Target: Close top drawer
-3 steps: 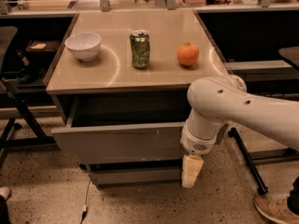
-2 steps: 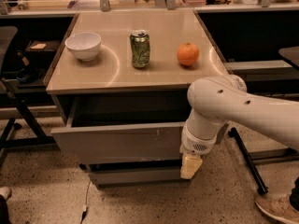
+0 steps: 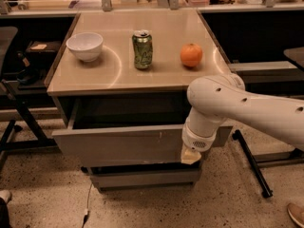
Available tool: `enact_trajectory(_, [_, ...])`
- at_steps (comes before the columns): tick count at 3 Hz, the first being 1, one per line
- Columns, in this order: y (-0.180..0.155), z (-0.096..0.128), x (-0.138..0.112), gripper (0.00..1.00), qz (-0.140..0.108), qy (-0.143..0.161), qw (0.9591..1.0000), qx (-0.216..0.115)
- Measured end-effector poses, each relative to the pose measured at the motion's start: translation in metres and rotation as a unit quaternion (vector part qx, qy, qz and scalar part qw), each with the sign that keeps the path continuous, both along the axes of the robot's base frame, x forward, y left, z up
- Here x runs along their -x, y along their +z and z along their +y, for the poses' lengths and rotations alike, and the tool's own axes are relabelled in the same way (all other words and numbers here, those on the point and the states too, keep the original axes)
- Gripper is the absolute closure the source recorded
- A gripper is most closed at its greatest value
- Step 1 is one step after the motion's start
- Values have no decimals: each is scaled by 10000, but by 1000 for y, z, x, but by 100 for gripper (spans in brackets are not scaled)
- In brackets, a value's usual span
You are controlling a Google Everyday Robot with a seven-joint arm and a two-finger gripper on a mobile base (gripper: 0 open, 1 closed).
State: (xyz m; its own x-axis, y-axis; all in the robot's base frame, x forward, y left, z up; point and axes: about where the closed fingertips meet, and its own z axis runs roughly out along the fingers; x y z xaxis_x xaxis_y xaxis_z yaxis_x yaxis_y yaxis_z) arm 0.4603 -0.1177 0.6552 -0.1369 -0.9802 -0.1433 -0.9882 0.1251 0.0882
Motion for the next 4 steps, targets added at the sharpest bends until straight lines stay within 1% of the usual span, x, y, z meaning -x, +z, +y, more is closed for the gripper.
enact_trajectory(1, [-13,-6,-26,100,-93,-153,9998,-39])
enact_trajectory(2, [-19,-10,-51,100,-189,-233,9995,-33])
enact_trajectory(3, [-21,-8,-70,100,-244,-212,9995,-25])
enact_trajectory(4, [-21,-8,-70,82,-244,-212,9995,-25])
